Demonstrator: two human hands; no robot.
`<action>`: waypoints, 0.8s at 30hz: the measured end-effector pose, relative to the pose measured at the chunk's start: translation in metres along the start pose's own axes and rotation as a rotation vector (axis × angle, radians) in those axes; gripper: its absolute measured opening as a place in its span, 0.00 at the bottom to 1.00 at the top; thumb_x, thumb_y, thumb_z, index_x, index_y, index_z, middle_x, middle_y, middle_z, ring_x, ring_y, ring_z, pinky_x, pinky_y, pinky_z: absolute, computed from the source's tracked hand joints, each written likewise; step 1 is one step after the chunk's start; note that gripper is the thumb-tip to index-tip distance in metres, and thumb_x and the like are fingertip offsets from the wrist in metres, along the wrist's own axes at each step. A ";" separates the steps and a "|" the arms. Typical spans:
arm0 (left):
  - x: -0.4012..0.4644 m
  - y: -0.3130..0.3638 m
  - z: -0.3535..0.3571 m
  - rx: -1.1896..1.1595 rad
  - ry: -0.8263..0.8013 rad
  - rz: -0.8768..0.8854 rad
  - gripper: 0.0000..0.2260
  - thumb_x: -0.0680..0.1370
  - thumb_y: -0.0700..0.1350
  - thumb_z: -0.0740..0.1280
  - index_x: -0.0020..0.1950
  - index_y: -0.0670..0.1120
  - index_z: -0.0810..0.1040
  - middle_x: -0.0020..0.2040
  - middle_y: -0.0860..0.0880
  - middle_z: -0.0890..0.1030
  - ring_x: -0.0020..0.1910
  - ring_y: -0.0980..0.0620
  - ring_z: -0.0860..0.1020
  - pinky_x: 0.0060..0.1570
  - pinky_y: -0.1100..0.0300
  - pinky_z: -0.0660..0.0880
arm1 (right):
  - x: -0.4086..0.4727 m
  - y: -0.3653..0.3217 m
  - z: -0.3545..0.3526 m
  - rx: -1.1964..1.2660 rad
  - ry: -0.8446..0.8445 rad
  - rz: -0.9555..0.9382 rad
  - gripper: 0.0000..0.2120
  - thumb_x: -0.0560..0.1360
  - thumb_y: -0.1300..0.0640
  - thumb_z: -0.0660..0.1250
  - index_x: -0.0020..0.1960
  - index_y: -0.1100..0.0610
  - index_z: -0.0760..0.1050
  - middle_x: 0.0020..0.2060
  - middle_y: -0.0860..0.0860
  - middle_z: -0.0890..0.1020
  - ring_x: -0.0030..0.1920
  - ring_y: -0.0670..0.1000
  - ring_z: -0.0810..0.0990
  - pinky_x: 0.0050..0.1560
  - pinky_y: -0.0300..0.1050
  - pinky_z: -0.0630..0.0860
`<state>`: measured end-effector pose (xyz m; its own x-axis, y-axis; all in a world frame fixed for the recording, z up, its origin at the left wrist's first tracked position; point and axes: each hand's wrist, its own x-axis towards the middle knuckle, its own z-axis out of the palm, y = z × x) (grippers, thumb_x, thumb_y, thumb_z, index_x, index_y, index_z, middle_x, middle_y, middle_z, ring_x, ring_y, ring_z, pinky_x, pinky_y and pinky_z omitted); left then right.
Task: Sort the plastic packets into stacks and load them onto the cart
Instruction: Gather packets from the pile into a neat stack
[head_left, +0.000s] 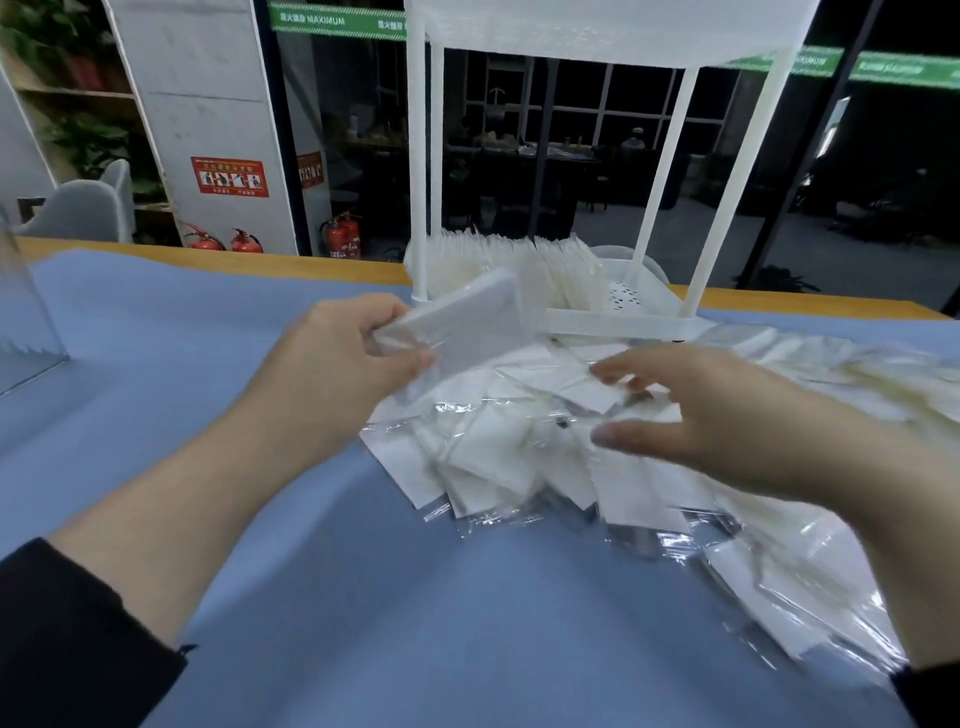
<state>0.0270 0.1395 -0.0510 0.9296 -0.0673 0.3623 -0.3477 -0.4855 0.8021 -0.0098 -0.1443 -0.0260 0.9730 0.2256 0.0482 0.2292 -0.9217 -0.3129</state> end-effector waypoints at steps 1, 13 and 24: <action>0.000 -0.001 0.000 -0.007 0.010 -0.005 0.04 0.78 0.43 0.74 0.43 0.48 0.82 0.27 0.51 0.77 0.20 0.58 0.64 0.20 0.67 0.58 | -0.006 0.003 -0.004 -0.089 -0.174 0.027 0.39 0.64 0.25 0.66 0.72 0.33 0.62 0.68 0.28 0.66 0.67 0.36 0.69 0.67 0.42 0.68; -0.009 0.002 0.014 0.092 -0.081 0.061 0.07 0.78 0.44 0.73 0.41 0.50 0.80 0.27 0.58 0.76 0.24 0.60 0.68 0.26 0.68 0.64 | -0.006 -0.008 0.011 -0.374 -0.235 0.081 0.22 0.76 0.45 0.65 0.69 0.41 0.68 0.65 0.41 0.74 0.56 0.48 0.75 0.52 0.45 0.72; -0.013 0.012 0.012 -0.119 -0.137 0.071 0.05 0.75 0.42 0.76 0.43 0.51 0.83 0.39 0.50 0.83 0.35 0.57 0.75 0.36 0.65 0.69 | 0.005 0.001 0.000 0.425 0.614 0.015 0.07 0.79 0.50 0.68 0.43 0.44 0.79 0.36 0.39 0.81 0.32 0.42 0.77 0.32 0.41 0.70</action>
<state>0.0123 0.1244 -0.0514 0.9075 -0.2197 0.3581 -0.4171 -0.3698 0.8302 -0.0046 -0.1439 -0.0256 0.8439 -0.1177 0.5235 0.3072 -0.6940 -0.6512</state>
